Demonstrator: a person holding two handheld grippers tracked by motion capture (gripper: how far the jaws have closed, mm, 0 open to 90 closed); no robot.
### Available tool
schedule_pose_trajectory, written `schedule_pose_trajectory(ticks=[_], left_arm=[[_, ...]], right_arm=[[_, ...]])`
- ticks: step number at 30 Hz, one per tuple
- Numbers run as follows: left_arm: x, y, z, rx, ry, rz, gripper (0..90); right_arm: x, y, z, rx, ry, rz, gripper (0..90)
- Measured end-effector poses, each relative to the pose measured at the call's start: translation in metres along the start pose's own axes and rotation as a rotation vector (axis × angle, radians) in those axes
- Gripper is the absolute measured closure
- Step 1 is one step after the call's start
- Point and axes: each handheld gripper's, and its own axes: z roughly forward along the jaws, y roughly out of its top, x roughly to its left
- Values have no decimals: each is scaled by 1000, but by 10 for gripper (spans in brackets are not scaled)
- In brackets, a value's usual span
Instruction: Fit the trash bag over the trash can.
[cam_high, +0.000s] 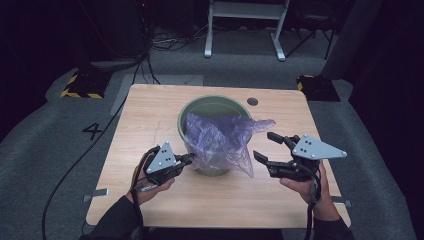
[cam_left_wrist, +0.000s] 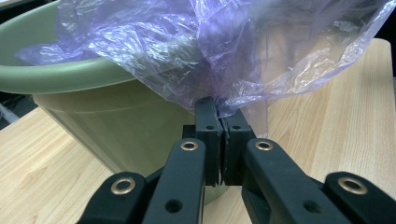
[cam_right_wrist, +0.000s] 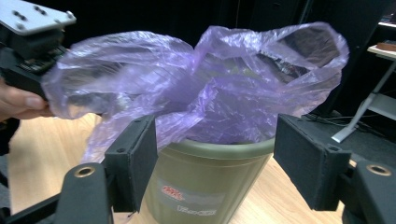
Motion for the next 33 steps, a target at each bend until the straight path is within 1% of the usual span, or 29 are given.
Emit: schedule_pose_trajectory(ticks=[2, 5, 9, 11, 12, 13, 14, 16, 18, 19, 21, 23, 24, 25, 26, 29, 31, 33], left_arm=[[-1, 1, 1, 5, 0, 3, 875], [-1, 2, 2, 6, 1, 6, 873], [-2, 2, 3, 13, 5, 6, 861], [-2, 1, 3, 12, 10, 6, 855], [-2, 1, 2, 8, 12, 3, 852], [-2, 0, 2, 8, 16, 4, 849], [-2, 0, 1, 12, 18, 6, 841], [-2, -1, -2, 17, 24, 7, 813], [-3, -1, -4, 10, 28, -2, 791], [-3, -1, -5, 9, 33, -1, 773], [-5, 0, -6, 11, 44, -2, 709], [-7, 1, -9, 1, 53, 9, 659], [-8, 2, -10, -9, 63, 6, 618], [-9, 3, -12, -13, 69, 3, 552], [-9, 5, -14, -18, 75, -4, 502], [-11, 8, -20, -25, 81, -24, 380], [-12, 11, -25, -12, 86, -23, 348], [-13, 15, -30, -17, 81, -20, 309]], right_arm=[[1, 1, -2, 1, 16, 12, 302], [5, 3, -2, 0, 31, 14, 299], [15, 7, 7, 27, 56, -3, 296], [18, 6, 13, 47, 57, -14, 296], [19, 4, 17, 60, 54, -16, 329], [20, 3, 20, 64, 56, -19, 376], [20, 1, 21, 67, 58, -23, 402], [20, -4, 24, 69, 42, -30, 473], [18, -9, 27, 74, 59, -12, 541], [17, -12, 29, 76, 54, -10, 579], [15, -16, 32, 75, 74, 0, 673], [15, -19, 33, 68, 73, -5, 745], [13, -20, 33, 61, 81, -6, 795], [13, -21, 33, 51, 85, -7, 835], [12, -21, 33, 50, 81, -10, 860], [10, -23, 33, 46, 72, -20, 886], [10, -25, 33, 48, 65, -26, 889], [10, -26, 32, 52, 59, -32, 889]])
